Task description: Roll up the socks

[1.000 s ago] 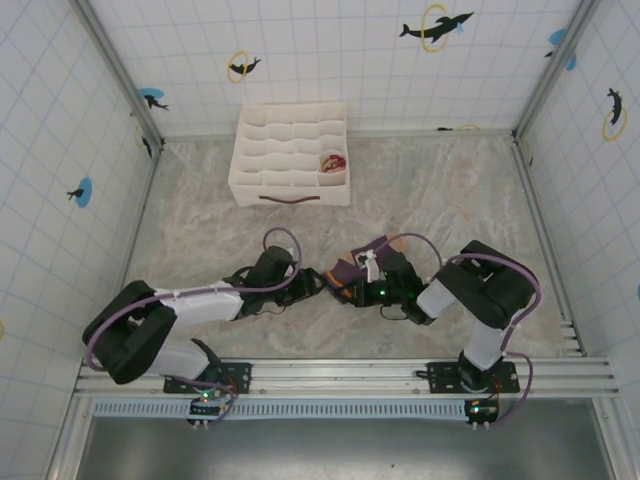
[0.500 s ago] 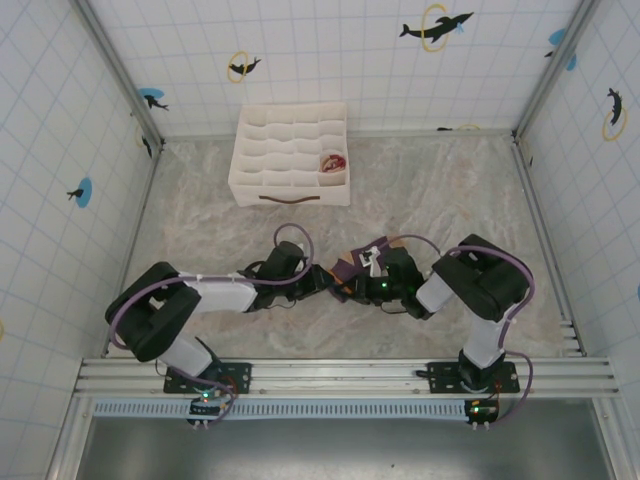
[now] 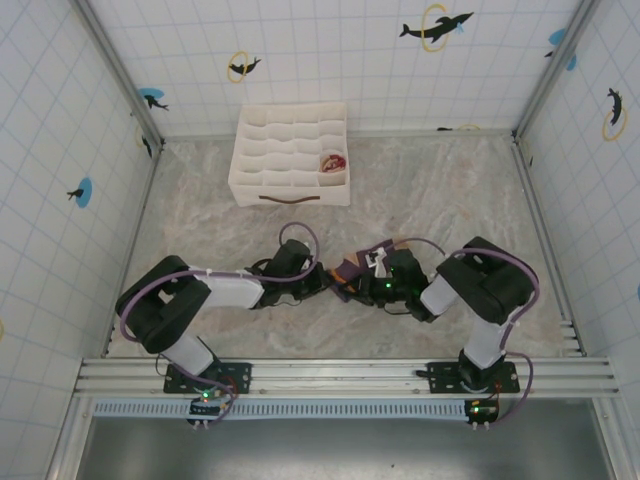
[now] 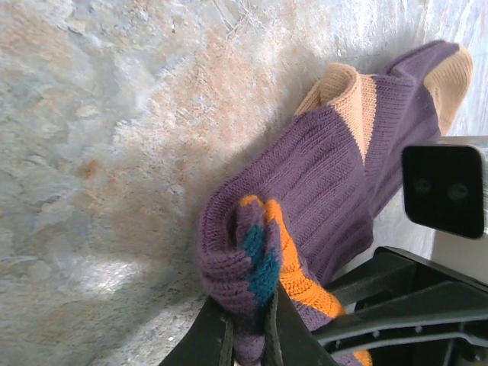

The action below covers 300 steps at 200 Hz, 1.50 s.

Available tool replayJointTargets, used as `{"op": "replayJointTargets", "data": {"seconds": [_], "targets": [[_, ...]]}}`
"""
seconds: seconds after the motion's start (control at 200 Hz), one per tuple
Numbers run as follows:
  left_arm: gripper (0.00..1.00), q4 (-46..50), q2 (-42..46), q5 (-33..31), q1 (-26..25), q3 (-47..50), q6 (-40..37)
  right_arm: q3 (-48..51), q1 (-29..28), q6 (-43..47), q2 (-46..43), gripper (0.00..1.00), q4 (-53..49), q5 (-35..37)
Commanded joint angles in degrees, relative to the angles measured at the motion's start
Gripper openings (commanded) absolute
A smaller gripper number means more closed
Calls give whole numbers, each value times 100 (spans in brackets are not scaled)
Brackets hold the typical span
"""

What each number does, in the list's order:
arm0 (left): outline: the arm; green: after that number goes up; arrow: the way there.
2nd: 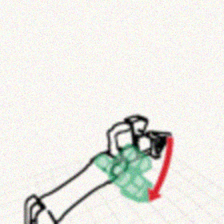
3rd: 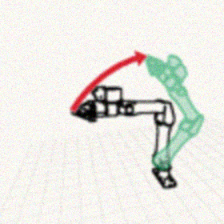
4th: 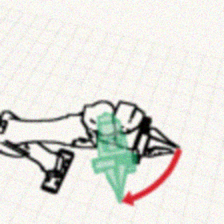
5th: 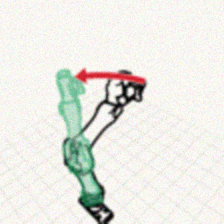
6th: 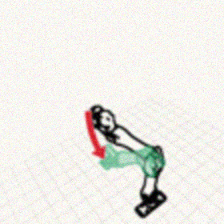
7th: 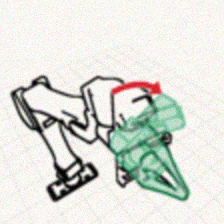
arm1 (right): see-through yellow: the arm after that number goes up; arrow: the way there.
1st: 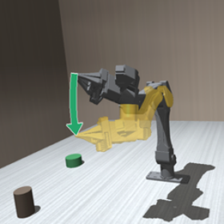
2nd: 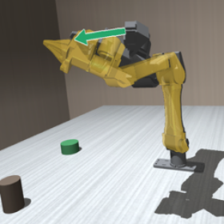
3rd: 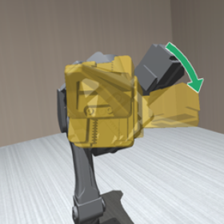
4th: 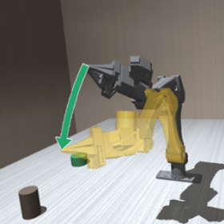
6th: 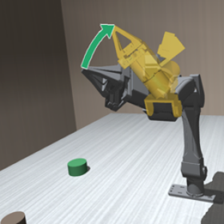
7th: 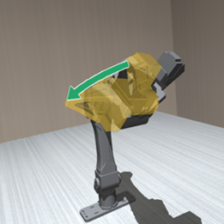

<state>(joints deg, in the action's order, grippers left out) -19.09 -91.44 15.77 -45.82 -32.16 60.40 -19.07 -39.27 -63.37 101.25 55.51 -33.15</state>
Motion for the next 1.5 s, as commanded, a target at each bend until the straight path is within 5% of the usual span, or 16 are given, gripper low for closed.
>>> {"op": "replayJointTargets", "data": {"seconds": [0.0,0.08,0.25,0.535,0.811,1.001,1.496], "targets": [[1,892,-46,-354,12,-84,-141,55,-14,961,-693,34,-1728,632],[0,1139,-28,-303,46,-191,-269,-147,-100,1539,-1189,48,-2592,965],[0,1511,19,-6,168,-337,-551,-555,-467,2604,-1980,54,-3835,1849],[0,2157,60,388,345,-651,-995,-1157,-2312,4554,-2829,69,-5067,4973],[0,2550,-162,793,434,-977,-1238,-1699,-3766,6170,-2173,72,-5240,7060],[0,2763,-260,913,442,-1125,-1320,-2164,-4579,7210,-939,68,-5153,8528],[0,2884,-254,1021,459,-1112,-1373,-2452,-4564,7585,684,56,-4742,9184]]}}
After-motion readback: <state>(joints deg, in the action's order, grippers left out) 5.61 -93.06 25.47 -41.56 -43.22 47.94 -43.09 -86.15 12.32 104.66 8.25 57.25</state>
